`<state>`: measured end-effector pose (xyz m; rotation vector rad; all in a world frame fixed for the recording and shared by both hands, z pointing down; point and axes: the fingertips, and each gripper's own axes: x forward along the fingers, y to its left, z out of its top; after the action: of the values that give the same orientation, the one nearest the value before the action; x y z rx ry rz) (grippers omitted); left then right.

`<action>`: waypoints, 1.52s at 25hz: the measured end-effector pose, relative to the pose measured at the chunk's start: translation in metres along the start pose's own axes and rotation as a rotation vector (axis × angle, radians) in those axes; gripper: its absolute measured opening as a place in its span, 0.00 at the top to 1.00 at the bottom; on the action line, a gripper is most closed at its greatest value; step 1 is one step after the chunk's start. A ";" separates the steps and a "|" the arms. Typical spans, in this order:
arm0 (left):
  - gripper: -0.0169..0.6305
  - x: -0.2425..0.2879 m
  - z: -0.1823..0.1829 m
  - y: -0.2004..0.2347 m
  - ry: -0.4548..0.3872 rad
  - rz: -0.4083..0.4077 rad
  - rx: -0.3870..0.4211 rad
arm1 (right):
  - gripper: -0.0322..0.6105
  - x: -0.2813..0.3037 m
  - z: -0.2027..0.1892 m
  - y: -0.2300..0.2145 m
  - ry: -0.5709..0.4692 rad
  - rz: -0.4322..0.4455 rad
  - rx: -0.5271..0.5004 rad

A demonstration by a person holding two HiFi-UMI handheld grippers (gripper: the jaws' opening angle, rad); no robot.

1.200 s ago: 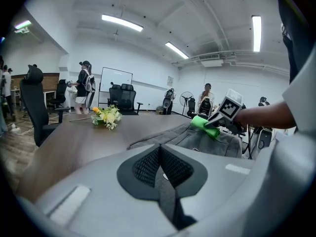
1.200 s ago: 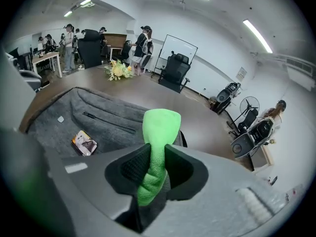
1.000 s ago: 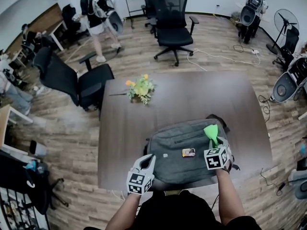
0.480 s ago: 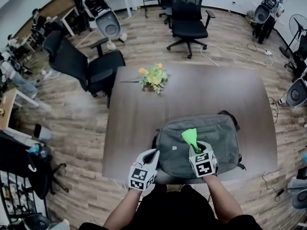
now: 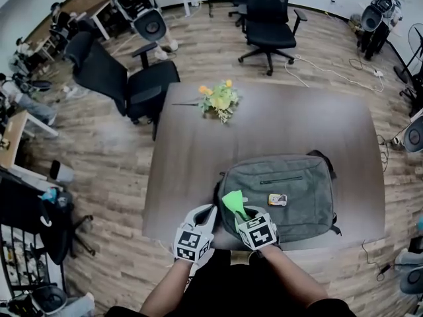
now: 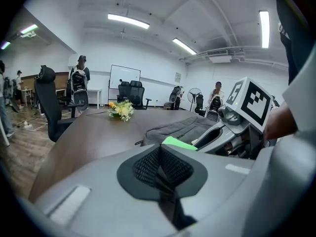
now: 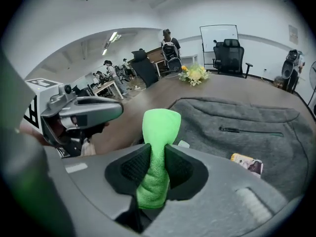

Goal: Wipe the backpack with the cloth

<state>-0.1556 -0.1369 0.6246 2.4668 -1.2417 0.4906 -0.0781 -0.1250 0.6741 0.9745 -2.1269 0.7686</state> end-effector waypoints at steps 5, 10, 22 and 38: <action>0.95 -0.001 -0.004 -0.009 0.015 -0.005 0.004 | 0.81 0.005 -0.010 0.004 0.025 0.014 0.017; 0.95 0.004 -0.004 -0.018 0.026 -0.020 0.008 | 0.81 -0.007 -0.026 -0.024 0.057 -0.038 0.039; 0.95 0.022 0.007 -0.050 -0.002 -0.070 0.033 | 0.81 -0.055 -0.061 -0.090 0.091 -0.221 0.044; 0.95 0.043 0.006 -0.087 0.016 -0.135 0.112 | 0.81 -0.119 -0.079 -0.178 0.095 -0.441 0.049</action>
<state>-0.0595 -0.1206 0.6258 2.6127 -1.0590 0.5566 0.1504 -0.1157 0.6724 1.3444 -1.7288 0.6302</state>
